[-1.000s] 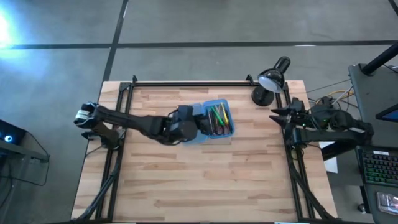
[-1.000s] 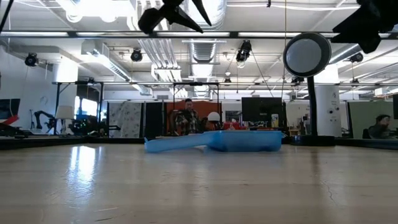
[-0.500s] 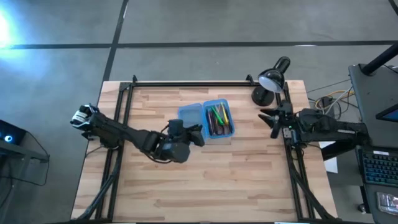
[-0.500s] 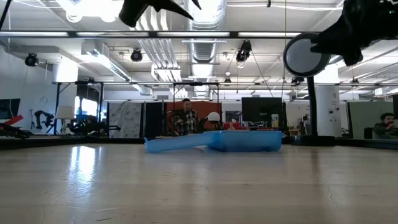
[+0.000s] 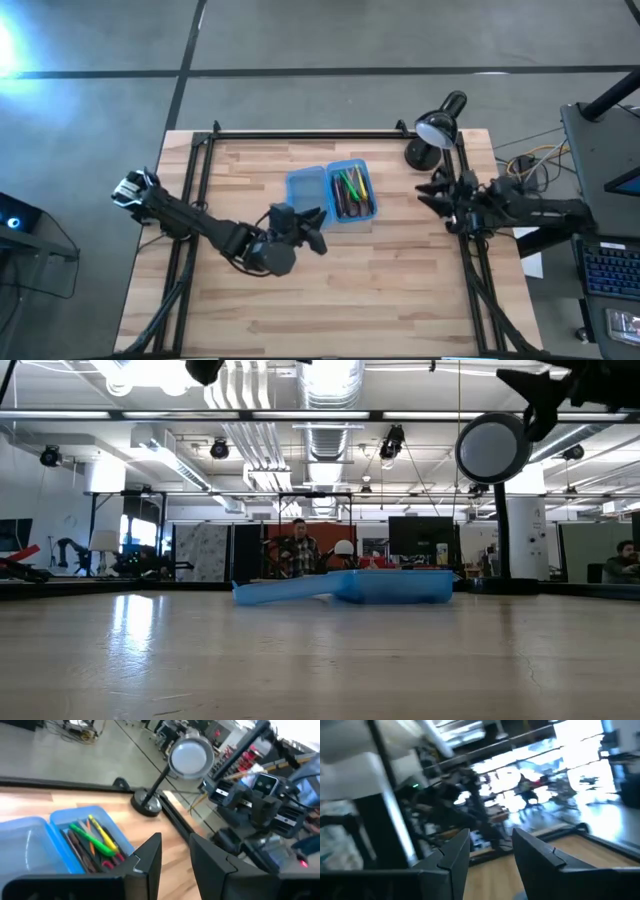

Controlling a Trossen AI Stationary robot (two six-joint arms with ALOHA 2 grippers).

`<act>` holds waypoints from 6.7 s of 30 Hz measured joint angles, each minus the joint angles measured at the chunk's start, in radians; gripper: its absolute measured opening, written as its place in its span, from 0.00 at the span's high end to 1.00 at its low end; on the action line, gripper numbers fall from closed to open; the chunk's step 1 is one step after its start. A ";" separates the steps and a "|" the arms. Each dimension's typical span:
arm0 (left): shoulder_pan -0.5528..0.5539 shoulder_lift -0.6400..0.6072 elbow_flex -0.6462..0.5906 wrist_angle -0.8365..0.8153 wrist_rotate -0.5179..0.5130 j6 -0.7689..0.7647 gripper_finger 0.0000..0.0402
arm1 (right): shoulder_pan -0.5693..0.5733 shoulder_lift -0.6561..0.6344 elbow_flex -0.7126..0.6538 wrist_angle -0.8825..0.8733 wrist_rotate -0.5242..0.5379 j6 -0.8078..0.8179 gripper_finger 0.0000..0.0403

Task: Pick & place school supplies into a supply box
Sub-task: Return to Home Position

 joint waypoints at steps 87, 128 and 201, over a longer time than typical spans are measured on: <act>0.439 -1.548 -1.242 0.117 1.011 0.677 0.79 | 0.005 0.014 -0.209 -0.012 -0.012 -0.049 0.67; 0.439 -1.516 -1.243 0.124 1.008 0.673 0.79 | 0.005 0.013 -0.209 -0.065 -0.012 -0.049 0.68; 0.439 -1.516 -1.243 0.126 1.009 0.673 0.79 | 0.005 0.013 -0.209 -0.064 -0.012 -0.049 0.68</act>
